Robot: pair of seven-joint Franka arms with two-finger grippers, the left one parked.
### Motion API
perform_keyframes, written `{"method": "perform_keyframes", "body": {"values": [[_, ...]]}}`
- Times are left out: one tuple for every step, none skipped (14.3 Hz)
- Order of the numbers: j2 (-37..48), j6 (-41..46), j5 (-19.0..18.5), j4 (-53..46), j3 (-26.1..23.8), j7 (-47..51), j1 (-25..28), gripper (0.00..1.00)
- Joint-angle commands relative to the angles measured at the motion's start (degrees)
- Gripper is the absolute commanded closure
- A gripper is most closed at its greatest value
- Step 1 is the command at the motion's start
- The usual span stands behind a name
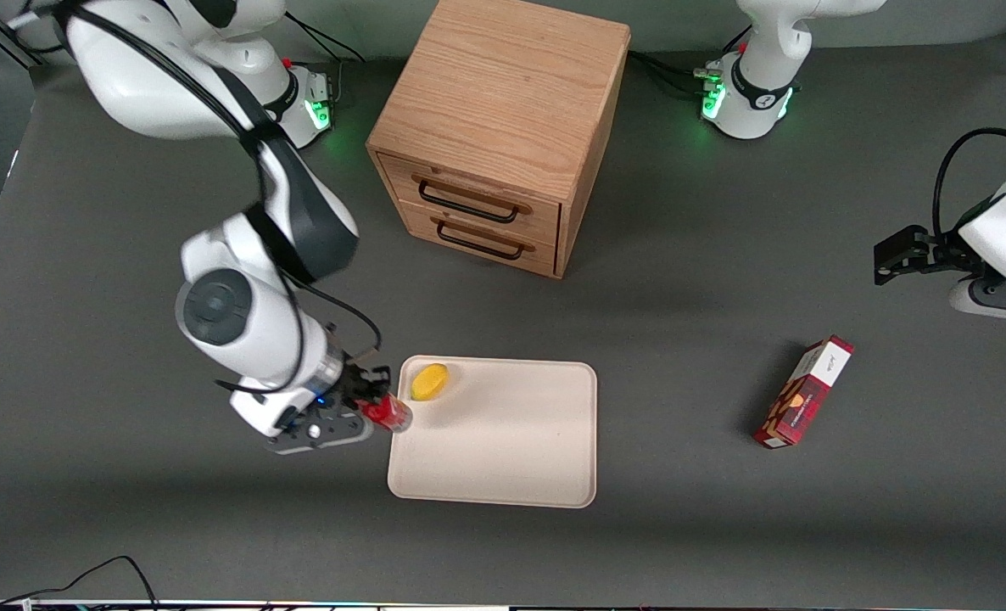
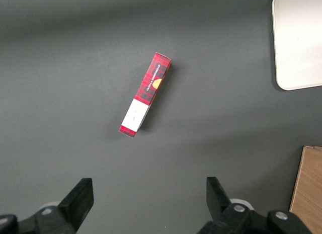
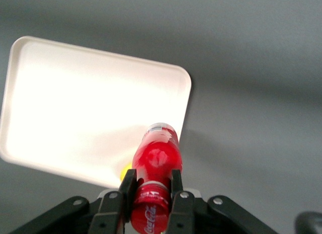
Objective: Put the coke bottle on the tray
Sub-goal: 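Carry the bottle with the right gripper over the white tray's edge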
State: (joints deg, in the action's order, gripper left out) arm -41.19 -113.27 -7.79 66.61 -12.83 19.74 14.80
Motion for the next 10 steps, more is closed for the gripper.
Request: {"method": "perform_keyframes", "body": {"values": [[-4.0, -3.2, -1.5, -4.6, 5.3, 2.9, 4.8, 1.00], [-4.6, -4.1, -1.5, -4.6, 5.5, 3.1, 5.0, 1.00], [-5.0, -4.8, -1.5, -4.6, 5.5, 3.1, 5.0, 1.00], [-5.0, -5.2, -1.5, -4.6, 5.5, 3.1, 5.0, 1.00], [-5.7, -5.4, -1.4, -4.6, 5.6, 3.2, 5.0, 1.00], [-5.9, -5.7, -1.4, -4.6, 5.5, 3.3, 5.0, 1.00], [-6.5, -6.3, -1.4, -4.6, 5.6, 3.9, 5.0, 1.00], [-7.0, -7.3, -1.4, -4.6, 5.5, 4.3, 5.0, 1.00], [-7.5, -7.6, -1.4, -4.6, 5.6, 4.3, 5.0, 1.00], [-8.0, -7.7, -1.4, -4.6, 5.6, 4.4, 5.1, 1.00]]}}
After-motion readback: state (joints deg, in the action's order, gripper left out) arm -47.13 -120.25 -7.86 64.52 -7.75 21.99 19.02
